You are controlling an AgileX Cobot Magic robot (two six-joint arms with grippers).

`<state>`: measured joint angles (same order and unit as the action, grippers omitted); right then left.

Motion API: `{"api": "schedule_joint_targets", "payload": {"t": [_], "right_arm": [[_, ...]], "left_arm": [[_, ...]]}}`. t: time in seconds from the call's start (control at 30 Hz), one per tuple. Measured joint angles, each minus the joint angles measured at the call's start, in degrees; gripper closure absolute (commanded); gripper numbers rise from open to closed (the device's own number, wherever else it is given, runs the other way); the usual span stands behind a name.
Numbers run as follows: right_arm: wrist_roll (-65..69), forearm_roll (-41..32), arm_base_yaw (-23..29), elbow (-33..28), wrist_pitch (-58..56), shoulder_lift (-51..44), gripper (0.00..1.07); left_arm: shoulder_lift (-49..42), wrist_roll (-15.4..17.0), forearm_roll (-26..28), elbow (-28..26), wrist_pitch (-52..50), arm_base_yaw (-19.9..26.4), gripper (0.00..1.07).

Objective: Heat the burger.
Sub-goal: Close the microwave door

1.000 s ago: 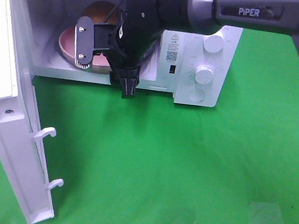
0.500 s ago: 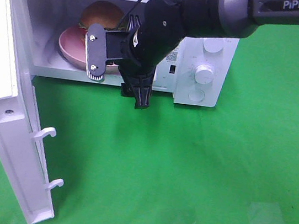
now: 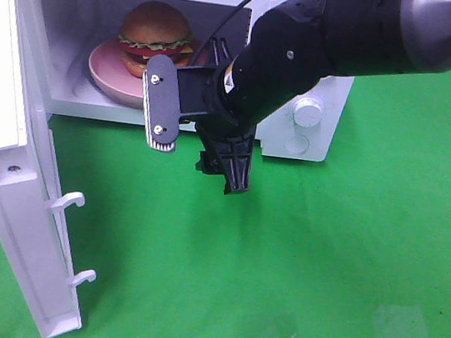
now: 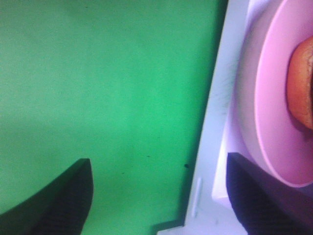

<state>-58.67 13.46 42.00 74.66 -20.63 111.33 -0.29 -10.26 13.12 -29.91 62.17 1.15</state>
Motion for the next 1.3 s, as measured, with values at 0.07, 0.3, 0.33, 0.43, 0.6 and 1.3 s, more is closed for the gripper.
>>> {"api": "schedule_joint_targets", "payload": {"t": [0.07, 0.3, 0.33, 0.43, 0.6, 1.3], "right_arm": [[0.1, -0.6, 0.1, -2.2, 0.5, -1.3, 0.31], [2.9, -2.2, 0.1, -9.4, 0.7, -6.6, 0.31], [2.9, -2.2, 0.1, -9.4, 0.7, -6.6, 0.31], [6.4, -2.5, 0.1, -13.2, 0.7, -9.7, 0.31], [16.3, -2.5, 0.1, -17.9, 0.1, -14.6, 0.31], [59.1, -2.6, 0.1, -24.2, -21.0, -32.6, 0.37]], "left_arm": [[0.0, 0.0, 0.0, 0.0, 0.0, 0.0, 0.09], [0.0, 0.0, 0.0, 0.0, 0.0, 0.0, 0.09], [0.0, 0.0, 0.0, 0.0, 0.0, 0.0, 0.09], [0.0, 0.0, 0.0, 0.0, 0.0, 0.0, 0.09], [0.0, 0.0, 0.0, 0.0, 0.0, 0.0, 0.09], [0.0, 0.0, 0.0, 0.0, 0.0, 0.0, 0.09]]}}
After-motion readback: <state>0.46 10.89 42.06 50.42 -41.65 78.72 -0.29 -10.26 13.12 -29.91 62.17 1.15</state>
